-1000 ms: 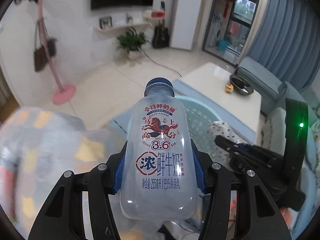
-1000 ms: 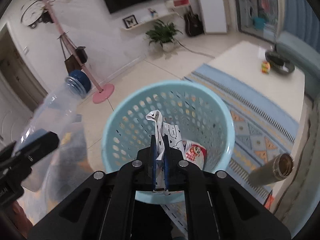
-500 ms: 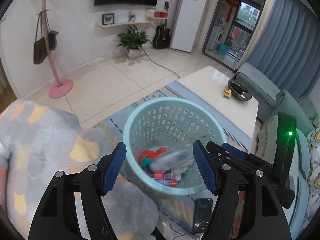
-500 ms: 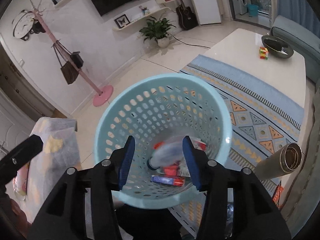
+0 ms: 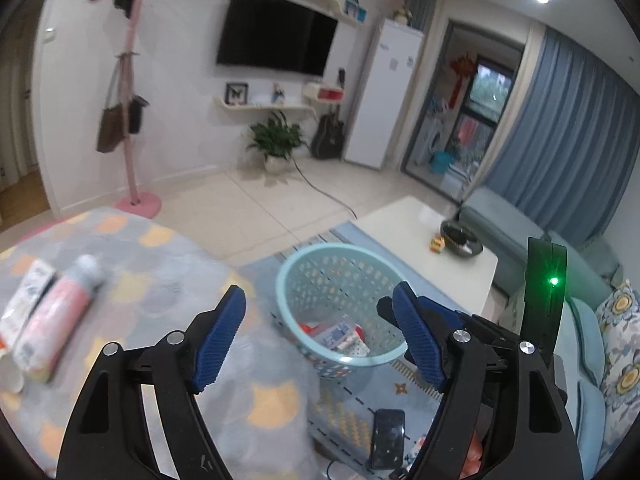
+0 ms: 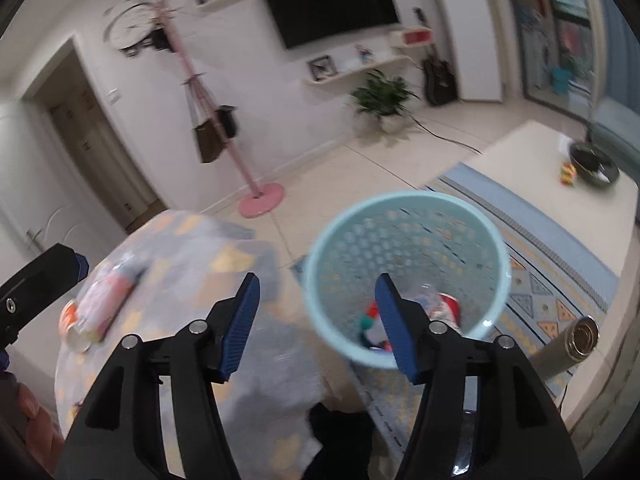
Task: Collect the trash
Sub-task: 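Grasp the orange snack bag with the right tool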
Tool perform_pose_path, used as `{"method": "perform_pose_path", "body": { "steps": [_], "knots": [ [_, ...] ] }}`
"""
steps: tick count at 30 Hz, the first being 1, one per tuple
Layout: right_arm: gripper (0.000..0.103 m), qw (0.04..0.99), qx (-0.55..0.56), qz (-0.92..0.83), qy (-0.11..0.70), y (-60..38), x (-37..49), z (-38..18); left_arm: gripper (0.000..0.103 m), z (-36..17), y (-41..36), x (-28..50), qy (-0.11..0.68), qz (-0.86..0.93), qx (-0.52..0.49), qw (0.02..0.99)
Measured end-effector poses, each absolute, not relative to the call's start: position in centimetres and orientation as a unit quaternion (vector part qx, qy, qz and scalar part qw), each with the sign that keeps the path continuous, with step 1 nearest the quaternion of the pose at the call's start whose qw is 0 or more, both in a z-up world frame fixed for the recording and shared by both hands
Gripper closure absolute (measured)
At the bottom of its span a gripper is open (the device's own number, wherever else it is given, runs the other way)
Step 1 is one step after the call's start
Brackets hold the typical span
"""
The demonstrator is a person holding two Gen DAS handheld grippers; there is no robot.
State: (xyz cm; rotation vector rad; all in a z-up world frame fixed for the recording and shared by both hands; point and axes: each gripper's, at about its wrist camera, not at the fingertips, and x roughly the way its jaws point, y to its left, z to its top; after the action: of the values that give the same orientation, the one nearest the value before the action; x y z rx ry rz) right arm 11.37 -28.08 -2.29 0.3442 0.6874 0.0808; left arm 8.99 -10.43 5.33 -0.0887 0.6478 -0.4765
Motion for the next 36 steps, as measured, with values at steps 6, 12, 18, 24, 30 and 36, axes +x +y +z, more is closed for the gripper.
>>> {"method": "perform_pose_path", "body": {
  "steps": [6,12,18,24,30,36],
  "knots": [
    [0.039,0.931,0.118,0.107,0.329,-20.2,8.7,-0.1,0.026,6.9,-3.2,4.4,0.283,-0.180,-0.069,0.940],
    [0.034,0.916,0.071,0.183,0.350,-11.1,6.2,-0.3,0.025,6.9,5.4,-0.6,0.271,-0.040,-0.071,0.959],
    [0.025,0.887,0.034,0.245,0.391,-2.4,3.6,-3.0,0.026,5.8,13.0,-4.1,0.270,0.072,-0.077,0.957],
    [0.024,0.853,-0.004,0.293,0.431,5.2,1.1,-6.0,0.025,4.1,19.6,-6.4,0.283,0.118,-0.134,0.942],
    [0.017,0.848,-0.026,0.280,0.449,8.8,0.5,-8.2,0.026,2.5,22.0,-6.9,0.296,0.124,-0.155,0.934],
    [0.013,0.856,-0.070,0.263,0.440,11.1,-0.2,-8.4,0.026,1.6,23.5,-6.8,0.298,0.120,-0.170,0.931]
  ]
}}
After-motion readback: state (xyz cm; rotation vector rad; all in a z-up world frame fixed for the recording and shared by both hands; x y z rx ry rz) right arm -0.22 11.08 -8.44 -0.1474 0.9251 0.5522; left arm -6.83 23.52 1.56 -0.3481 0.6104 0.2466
